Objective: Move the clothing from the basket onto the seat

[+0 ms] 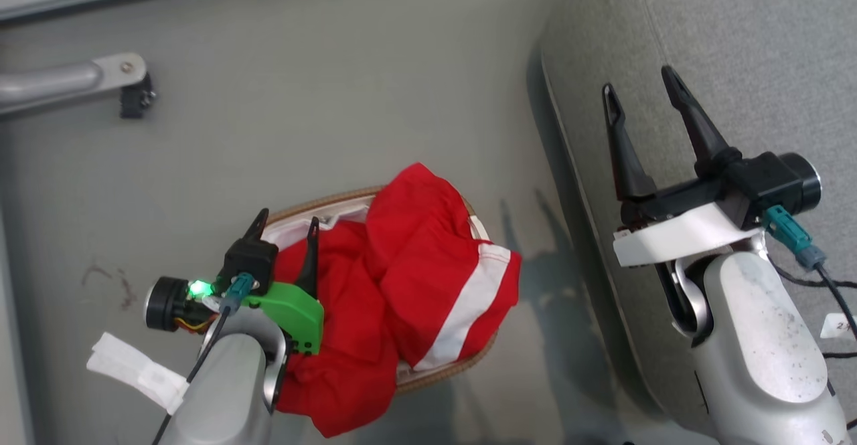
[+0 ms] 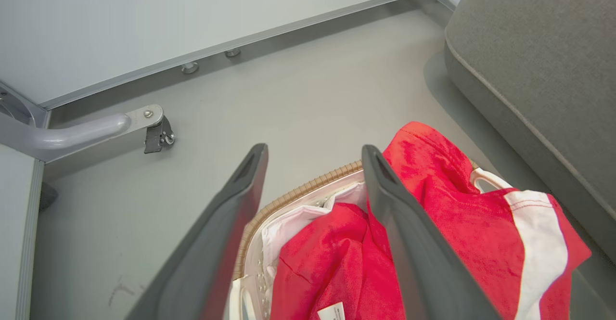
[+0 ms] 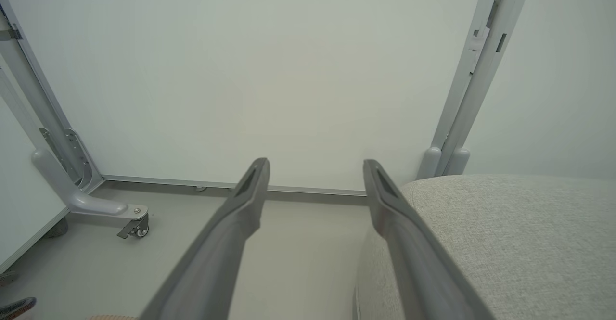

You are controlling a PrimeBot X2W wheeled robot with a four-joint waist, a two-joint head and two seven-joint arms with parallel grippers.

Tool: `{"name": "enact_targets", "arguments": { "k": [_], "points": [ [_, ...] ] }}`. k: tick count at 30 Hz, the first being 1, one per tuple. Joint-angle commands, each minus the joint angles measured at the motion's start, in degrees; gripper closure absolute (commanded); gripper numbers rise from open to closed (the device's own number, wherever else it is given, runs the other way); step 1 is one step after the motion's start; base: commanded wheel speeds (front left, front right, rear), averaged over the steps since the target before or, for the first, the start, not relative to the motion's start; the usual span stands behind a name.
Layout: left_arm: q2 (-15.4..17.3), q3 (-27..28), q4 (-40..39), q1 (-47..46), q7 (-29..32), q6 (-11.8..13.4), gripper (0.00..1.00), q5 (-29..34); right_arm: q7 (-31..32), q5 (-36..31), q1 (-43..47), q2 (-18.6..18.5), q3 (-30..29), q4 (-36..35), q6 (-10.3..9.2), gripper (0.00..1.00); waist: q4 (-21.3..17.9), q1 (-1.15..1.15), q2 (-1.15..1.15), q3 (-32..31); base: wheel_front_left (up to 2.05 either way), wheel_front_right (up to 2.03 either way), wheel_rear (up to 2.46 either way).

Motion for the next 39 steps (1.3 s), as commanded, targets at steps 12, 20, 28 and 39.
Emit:
{"name": "enact_targets", "arguments": {
  "k": [12, 20, 28, 39],
  "points": [
    [3.0, -2.9, 12.4, -9.8, 0.0, 1.5, 0.0, 4.2, -0.3, 3.6, -4.6, 0.4, 2.1, -3.5, -0.04, 0.0, -7.4, -0.01, 0.0, 16.2, 0.0, 0.0, 0.0],
    [4.6, -5.1, 23.8, -16.3, 0.0, 2.4, 0.0, 6.0, -0.3, 5.4, -5.4, 0.4, 3.3, -3.9, -0.04, 0.0, -9.5, -0.01, 0.0, 21.9, 0.0, 0.0, 0.0],
    [4.5, -7.0, 30.4, -19.8, 1.8, 2.7, 0.0, 6.7, -0.3, 6.3, -5.4, 0.4, 3.6, -3.9, -0.04, 0.0, -10.2, -0.01, 0.0, 24.9, 0.0, 0.0, 0.0],
    [4.0, -8.3, 32.3, -19.6, 5.4, 2.3, 1.0, 5.8, -0.3, 6.7, -5.6, 0.4, 4.0, -3.2, -0.04, 0.0, -10.3, -0.01, 0.0, 25.2, 0.0, 0.0, 0.0]
  ]
}}
